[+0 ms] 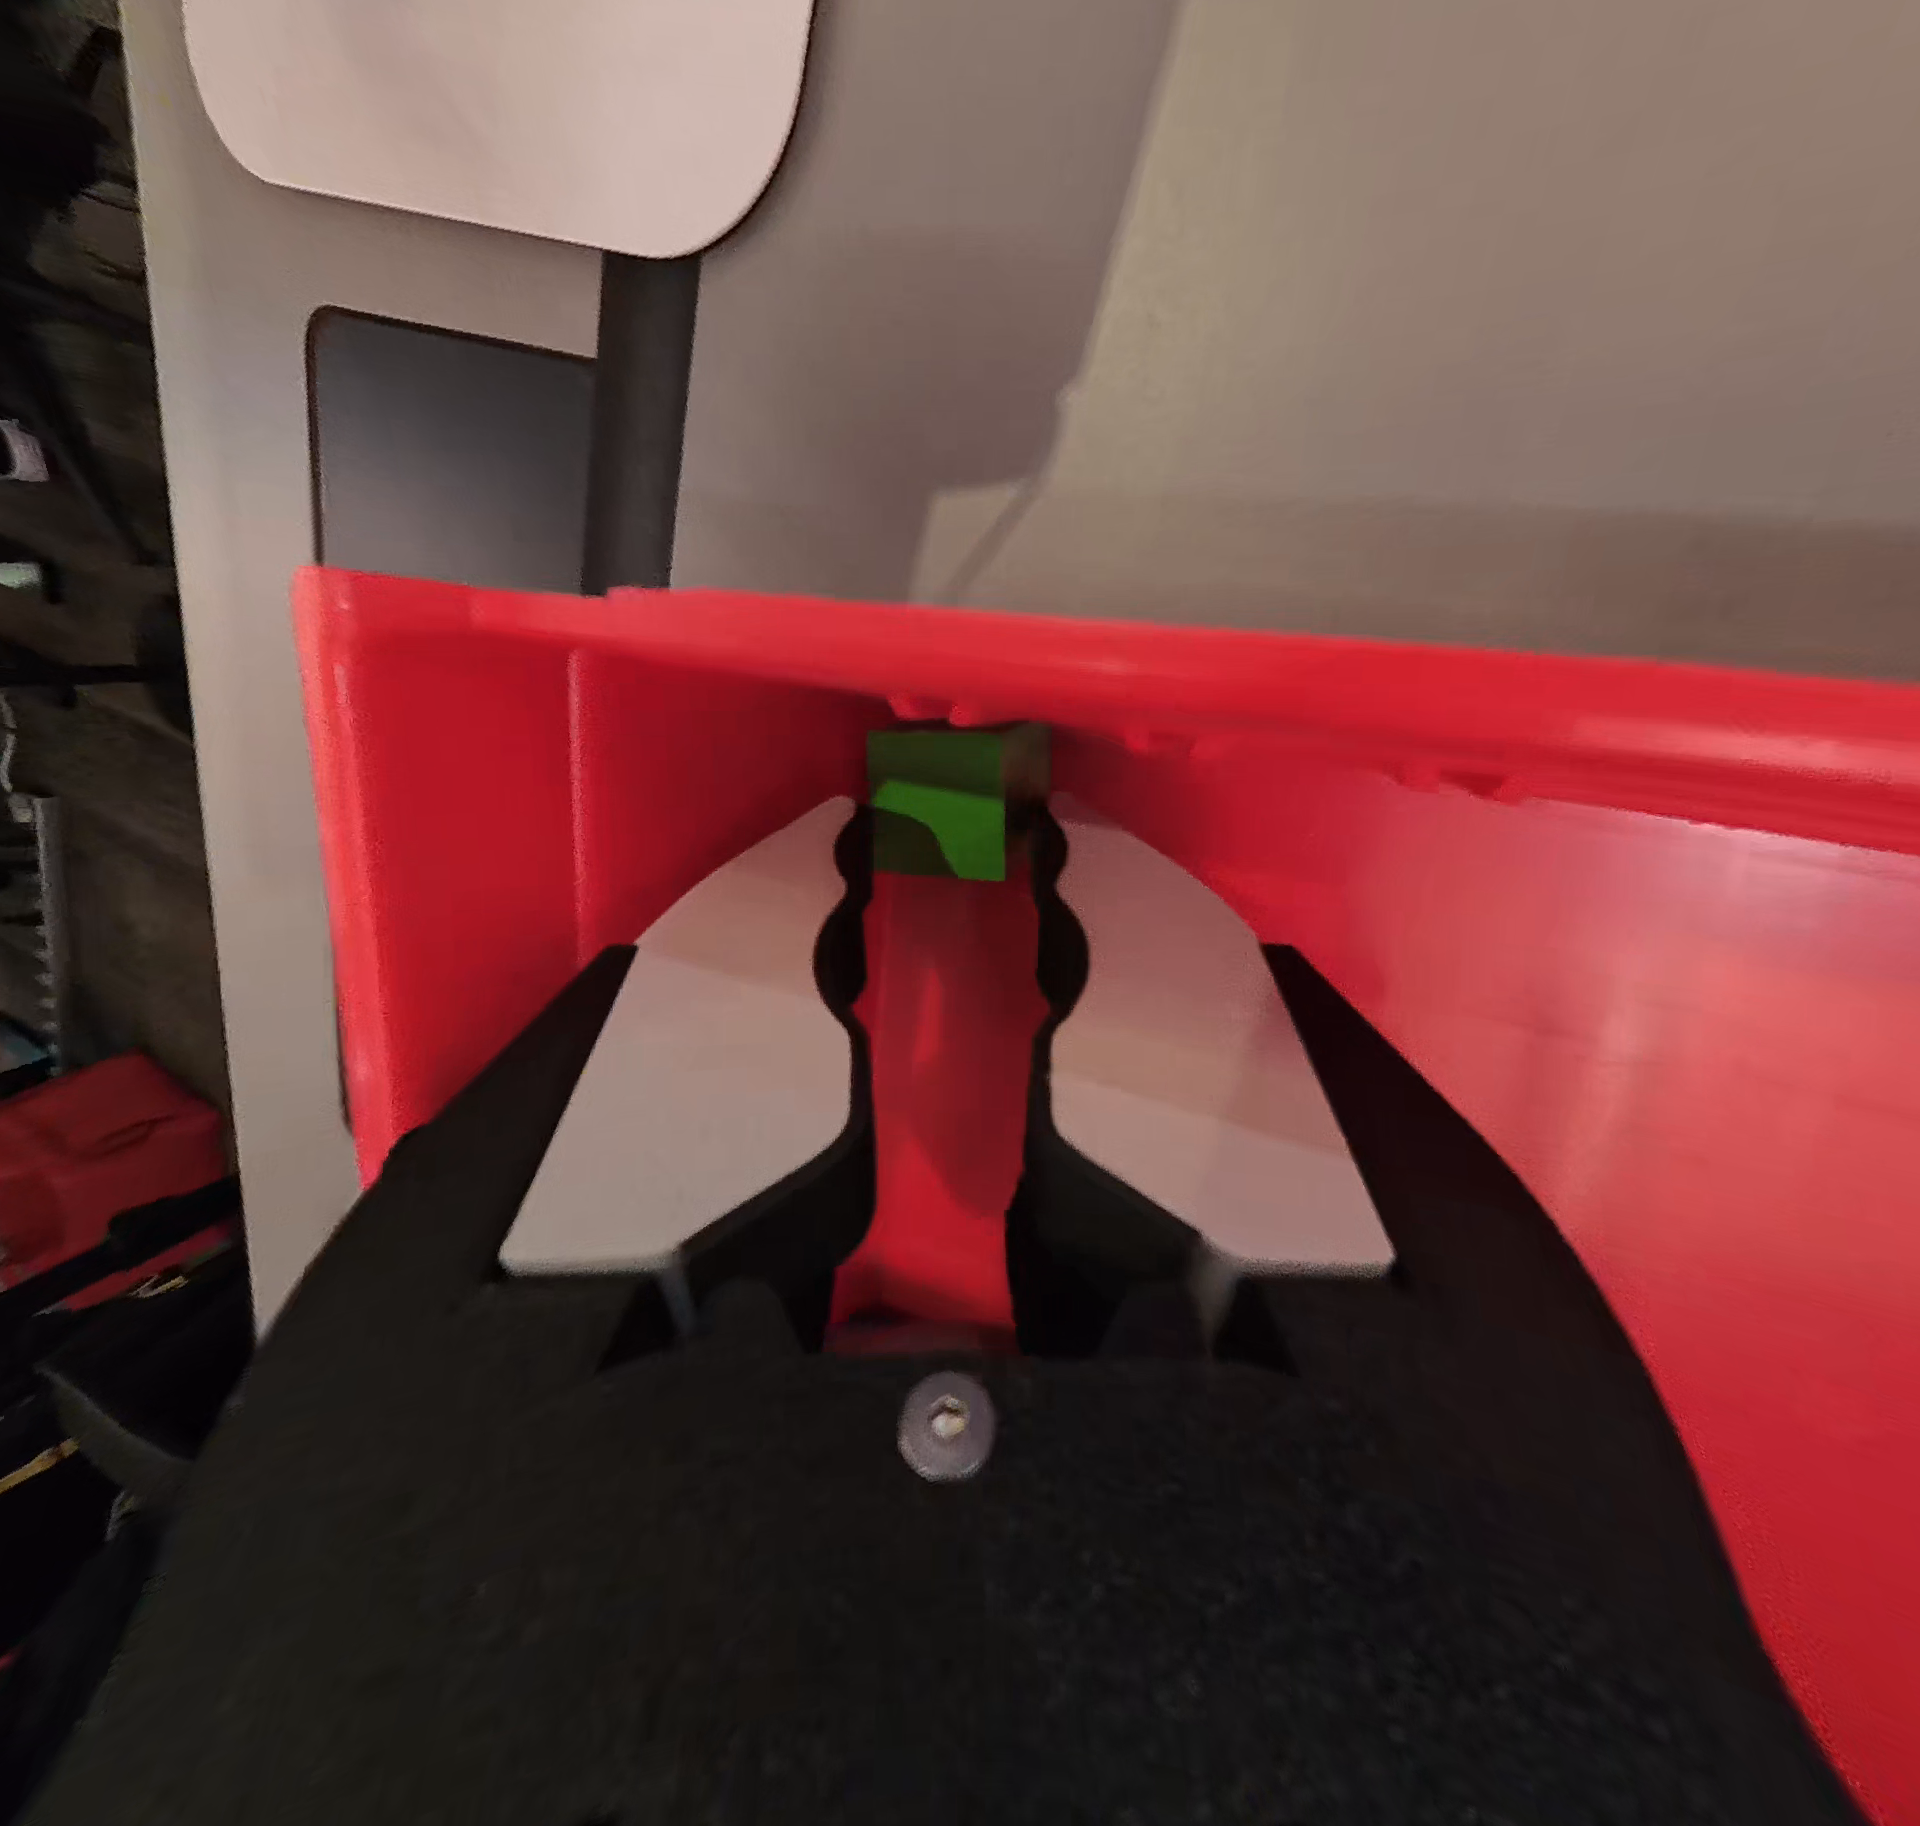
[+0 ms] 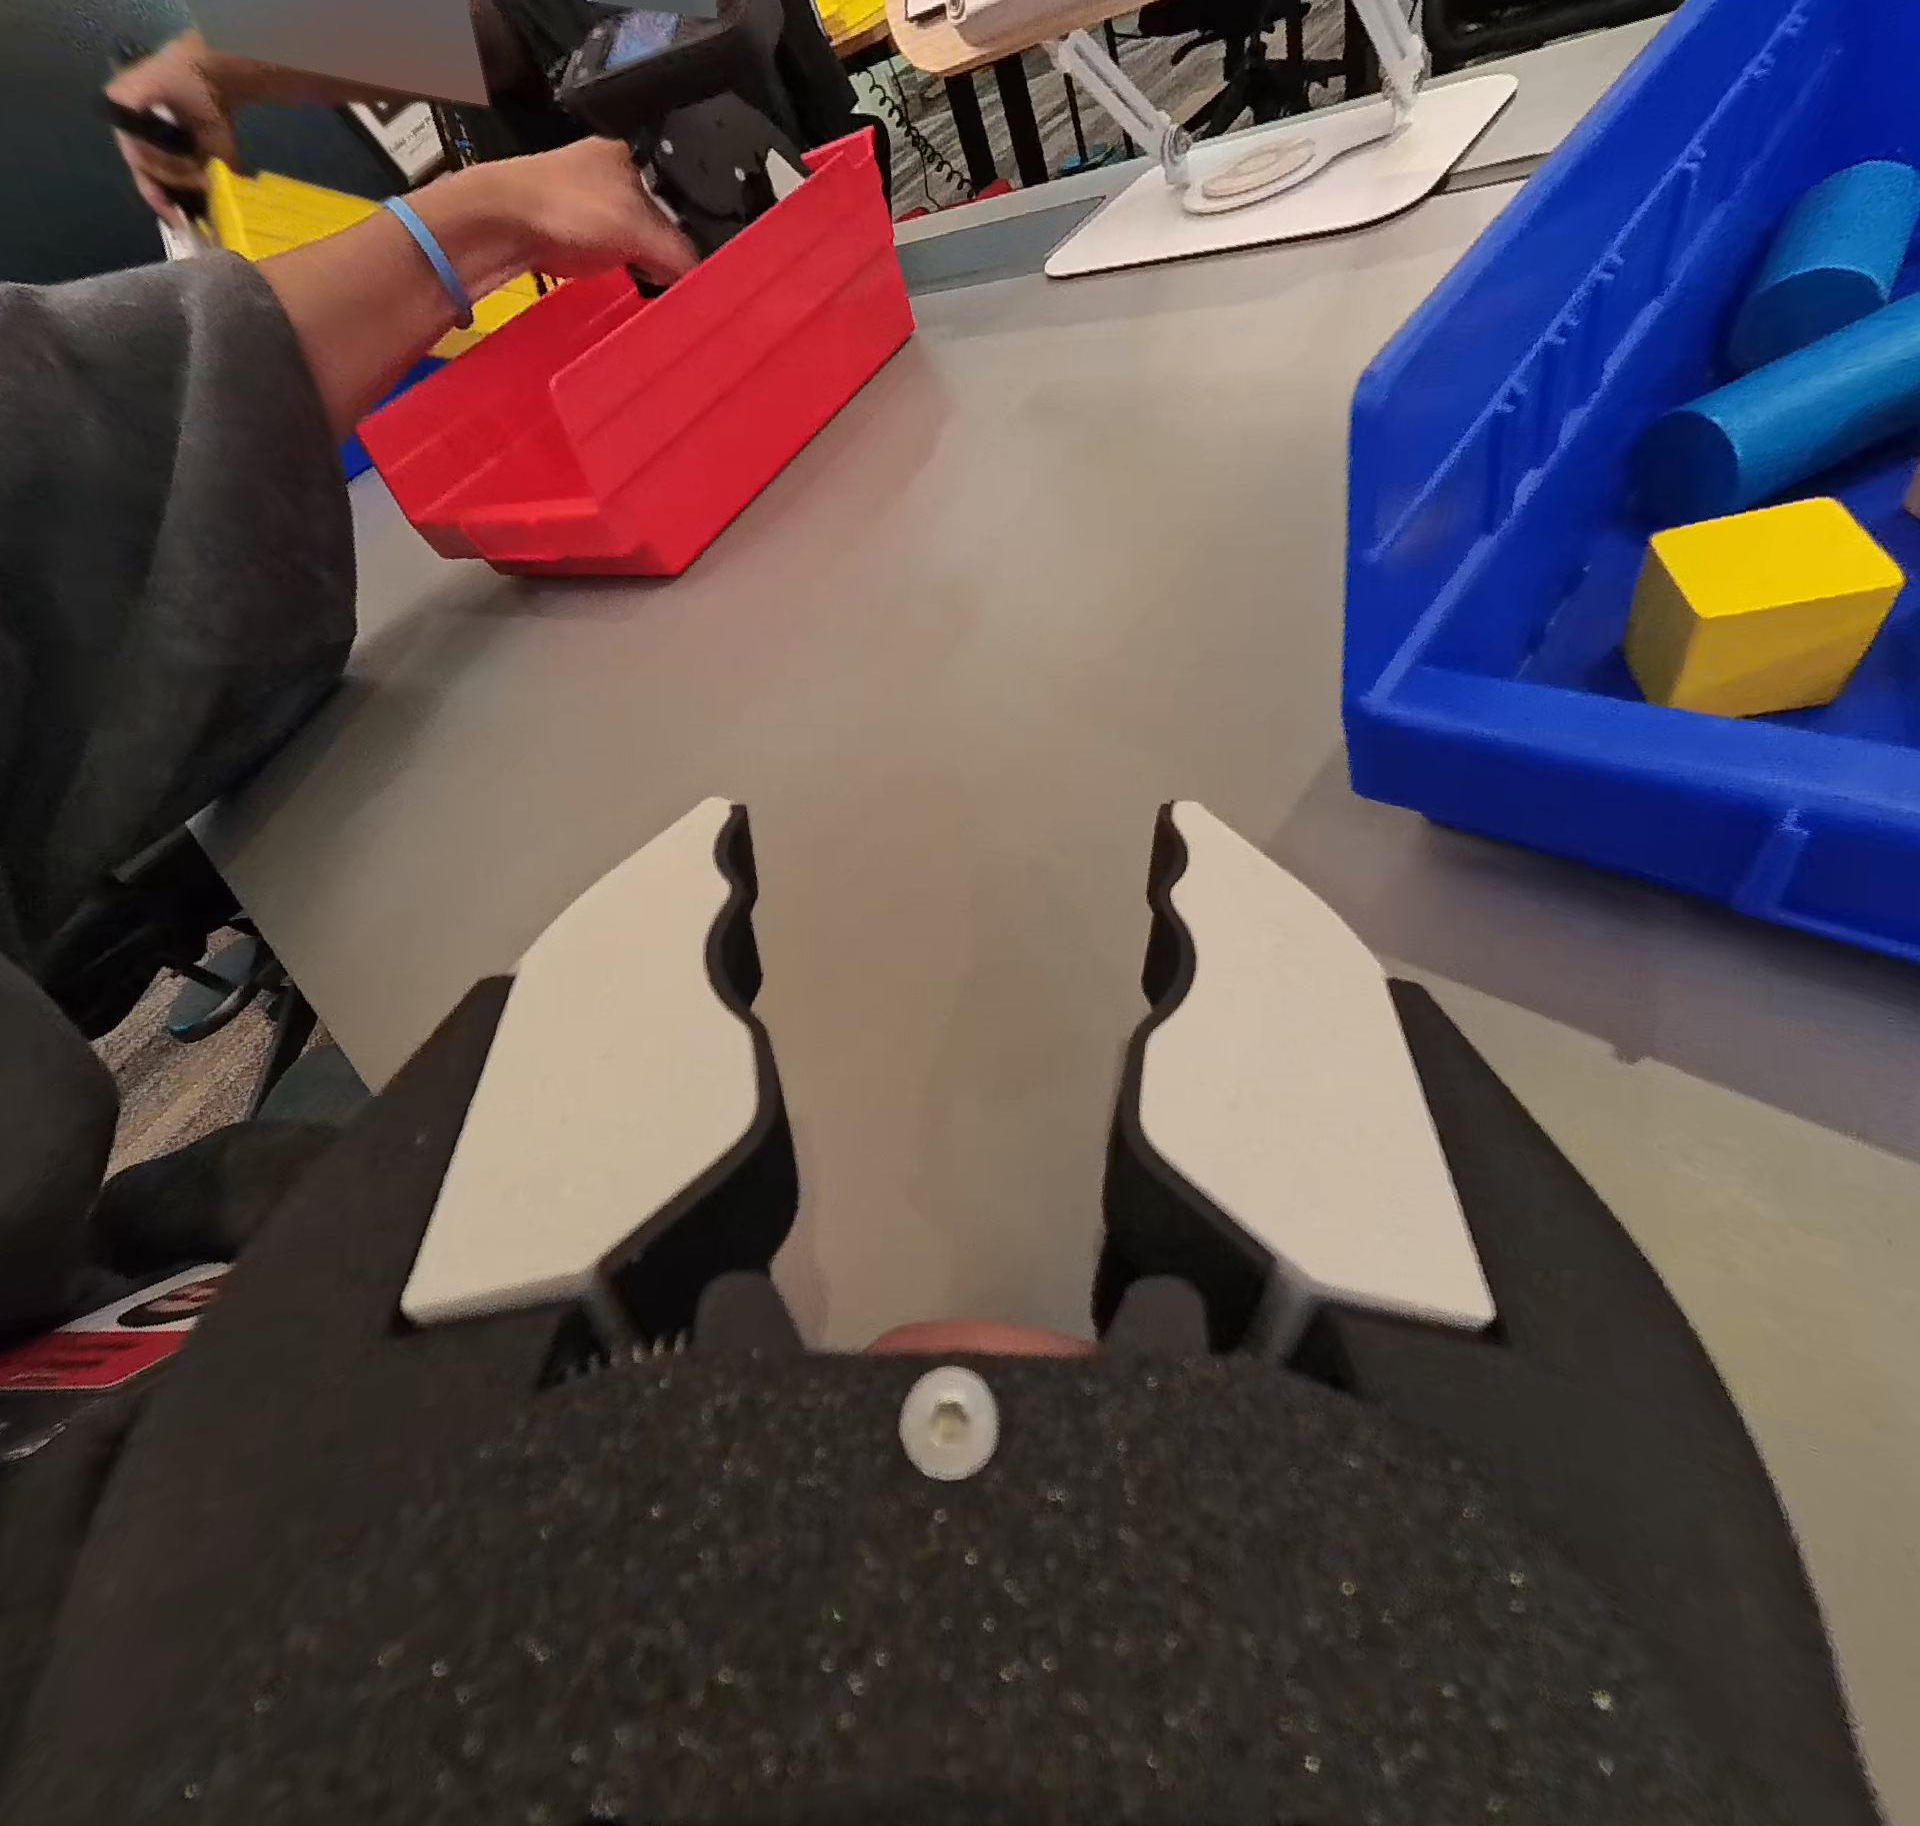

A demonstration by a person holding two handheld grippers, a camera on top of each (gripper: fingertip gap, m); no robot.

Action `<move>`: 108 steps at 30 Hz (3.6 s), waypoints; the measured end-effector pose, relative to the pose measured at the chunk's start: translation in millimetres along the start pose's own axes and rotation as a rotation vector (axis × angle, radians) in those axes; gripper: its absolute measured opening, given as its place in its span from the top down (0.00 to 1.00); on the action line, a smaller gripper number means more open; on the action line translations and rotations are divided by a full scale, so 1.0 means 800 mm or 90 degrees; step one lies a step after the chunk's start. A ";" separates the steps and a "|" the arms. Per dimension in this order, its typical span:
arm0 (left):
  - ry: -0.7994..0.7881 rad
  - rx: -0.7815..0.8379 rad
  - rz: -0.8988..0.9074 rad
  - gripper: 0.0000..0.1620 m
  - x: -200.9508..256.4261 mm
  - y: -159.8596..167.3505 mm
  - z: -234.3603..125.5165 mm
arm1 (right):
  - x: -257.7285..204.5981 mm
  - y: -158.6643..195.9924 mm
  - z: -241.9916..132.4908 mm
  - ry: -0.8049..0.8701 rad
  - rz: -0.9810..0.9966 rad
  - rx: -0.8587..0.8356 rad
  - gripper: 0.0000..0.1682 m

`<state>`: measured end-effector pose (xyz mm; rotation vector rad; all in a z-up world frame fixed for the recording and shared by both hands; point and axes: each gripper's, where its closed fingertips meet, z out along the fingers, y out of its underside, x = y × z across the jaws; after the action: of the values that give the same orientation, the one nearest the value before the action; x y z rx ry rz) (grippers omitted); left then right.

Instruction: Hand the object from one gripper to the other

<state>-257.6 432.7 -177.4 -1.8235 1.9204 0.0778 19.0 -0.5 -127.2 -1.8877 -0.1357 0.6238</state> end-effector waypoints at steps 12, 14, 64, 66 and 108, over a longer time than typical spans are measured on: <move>-0.070 0.105 -0.048 0.83 0.027 -0.006 -0.112 | -0.014 -0.014 0.001 -0.030 -0.018 0.007 0.58; -0.092 0.203 -0.070 0.83 0.042 -0.026 -0.165 | -0.023 -0.027 0.009 -0.067 -0.007 0.012 0.59; 0.175 0.555 -0.404 0.71 0.474 -0.171 -0.248 | 0.293 -0.125 0.019 0.355 -0.021 -0.327 0.84; 0.168 0.553 -0.394 0.71 0.475 -0.171 -0.248 | 0.307 -0.091 0.026 0.371 -0.002 -0.414 0.84; -0.005 -0.117 -0.478 0.68 0.255 0.031 -0.257 | -0.040 -0.008 0.009 -0.010 -0.187 -0.070 0.67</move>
<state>-341.5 171.5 -81.1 -2.5366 1.1408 0.0075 -10.3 -3.9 -112.1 -1.9198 -0.4573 0.4371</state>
